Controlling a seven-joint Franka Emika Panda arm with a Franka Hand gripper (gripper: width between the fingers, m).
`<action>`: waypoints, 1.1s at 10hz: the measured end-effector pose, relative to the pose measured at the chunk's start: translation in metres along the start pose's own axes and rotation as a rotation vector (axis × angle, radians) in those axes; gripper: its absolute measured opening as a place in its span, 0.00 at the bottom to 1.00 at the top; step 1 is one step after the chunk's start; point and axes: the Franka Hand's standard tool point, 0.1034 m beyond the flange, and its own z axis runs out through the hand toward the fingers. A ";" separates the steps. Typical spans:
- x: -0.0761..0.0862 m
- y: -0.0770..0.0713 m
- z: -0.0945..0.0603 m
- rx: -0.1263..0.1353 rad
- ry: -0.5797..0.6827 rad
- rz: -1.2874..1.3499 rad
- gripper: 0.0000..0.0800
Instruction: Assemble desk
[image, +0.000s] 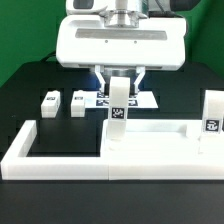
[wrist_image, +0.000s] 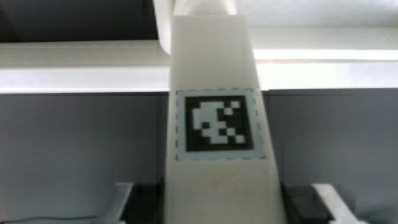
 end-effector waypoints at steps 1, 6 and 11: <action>0.000 0.001 0.001 -0.002 0.004 0.000 0.36; -0.005 -0.003 0.010 -0.016 0.022 -0.011 0.36; -0.008 -0.001 0.011 -0.027 0.039 -0.015 0.37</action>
Offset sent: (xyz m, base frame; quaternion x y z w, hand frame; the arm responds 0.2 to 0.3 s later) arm -0.0019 0.0072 -0.0085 -0.0072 0.0207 0.0144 0.9997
